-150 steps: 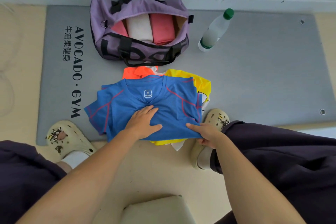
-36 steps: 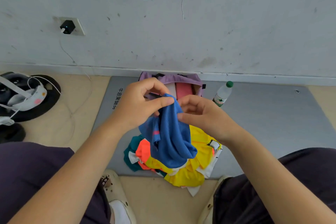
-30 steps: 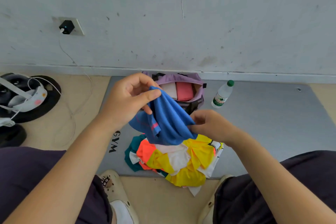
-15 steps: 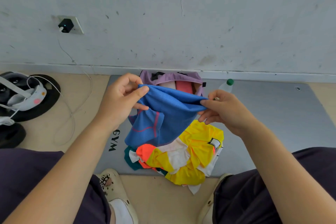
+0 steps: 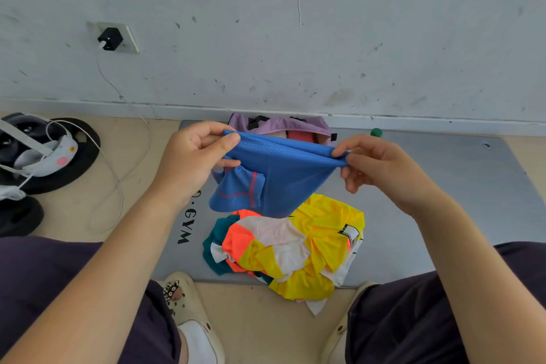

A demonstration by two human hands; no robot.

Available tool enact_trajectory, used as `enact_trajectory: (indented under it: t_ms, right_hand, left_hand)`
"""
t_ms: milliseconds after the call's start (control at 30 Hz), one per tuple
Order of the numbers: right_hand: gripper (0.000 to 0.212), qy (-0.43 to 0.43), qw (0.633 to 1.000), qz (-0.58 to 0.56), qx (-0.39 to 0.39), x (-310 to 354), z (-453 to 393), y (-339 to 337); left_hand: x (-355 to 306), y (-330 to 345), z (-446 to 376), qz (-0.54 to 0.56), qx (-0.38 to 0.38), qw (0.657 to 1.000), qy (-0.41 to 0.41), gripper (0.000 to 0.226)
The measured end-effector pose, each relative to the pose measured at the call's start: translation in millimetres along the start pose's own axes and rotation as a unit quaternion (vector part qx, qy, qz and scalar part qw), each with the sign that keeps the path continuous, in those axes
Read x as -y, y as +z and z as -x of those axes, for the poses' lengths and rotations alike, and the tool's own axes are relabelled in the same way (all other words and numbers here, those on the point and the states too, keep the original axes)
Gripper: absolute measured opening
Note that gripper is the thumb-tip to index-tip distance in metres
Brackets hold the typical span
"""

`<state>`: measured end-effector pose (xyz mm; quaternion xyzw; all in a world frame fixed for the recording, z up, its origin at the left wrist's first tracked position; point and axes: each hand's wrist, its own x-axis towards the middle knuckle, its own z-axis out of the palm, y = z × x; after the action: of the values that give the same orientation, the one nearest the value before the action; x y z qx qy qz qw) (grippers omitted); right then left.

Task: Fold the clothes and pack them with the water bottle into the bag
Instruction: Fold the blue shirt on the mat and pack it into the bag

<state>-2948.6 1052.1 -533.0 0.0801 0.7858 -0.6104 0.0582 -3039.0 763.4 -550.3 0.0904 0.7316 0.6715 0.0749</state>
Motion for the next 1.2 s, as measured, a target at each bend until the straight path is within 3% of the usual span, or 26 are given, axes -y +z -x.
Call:
enact_trajectory:
  t_ms: [133,233,367,467,600,767,967,1100,1200]
  right_hand:
    - [0.035,-0.019,0.982,0.187,-0.023,-0.4,1.3,4.2]
    - [0.031,-0.033,0.966,0.255,-0.031,0.7,4.1,6.1]
    - [0.023,-0.077,0.917,0.384,-0.076,-1.1,5.0,6.8]
    - [0.015,-0.088,0.905,0.406,-0.097,-4.3,3.4,4.2]
    - [0.003,-0.109,0.924,0.347,-0.123,-3.8,-0.4,0.4]
    - [0.025,-0.054,0.967,0.212,-0.133,0.4,1.3,-1.9]
    - [0.012,-0.078,0.937,0.33,-0.088,6.5,1.9,4.8]
    - [0.012,-0.082,0.991,0.087,-0.057,12.0,6.3,6.8]
    - [0.017,-0.066,0.995,0.031,-0.073,9.4,4.8,8.0]
  left_hand:
    - [-0.2,3.2,1.3,0.004,0.012,1.0,0.001,0.007]
    - [-1.2,4.6,1.8,0.019,0.011,1.0,0.009,0.008]
    - [-1.9,4.4,1.8,0.032,0.009,0.999,0.006,0.01]
    - [-4.0,2.0,1.7,0.025,0.036,0.999,0.006,0.021]
    - [-1.2,3.4,2.7,-0.039,0.061,0.997,0.014,0.034]
    - [2.5,6.4,1.4,-0.036,0.019,0.999,-0.012,0.017]
    - [6.1,2.9,0.5,-0.162,0.002,0.985,0.058,0.014]
    - [11.1,6.4,-1.3,-0.116,0.019,0.993,-0.002,0.013]
    - [12.3,17.0,2.3,-0.081,0.041,0.996,-0.018,0.02]
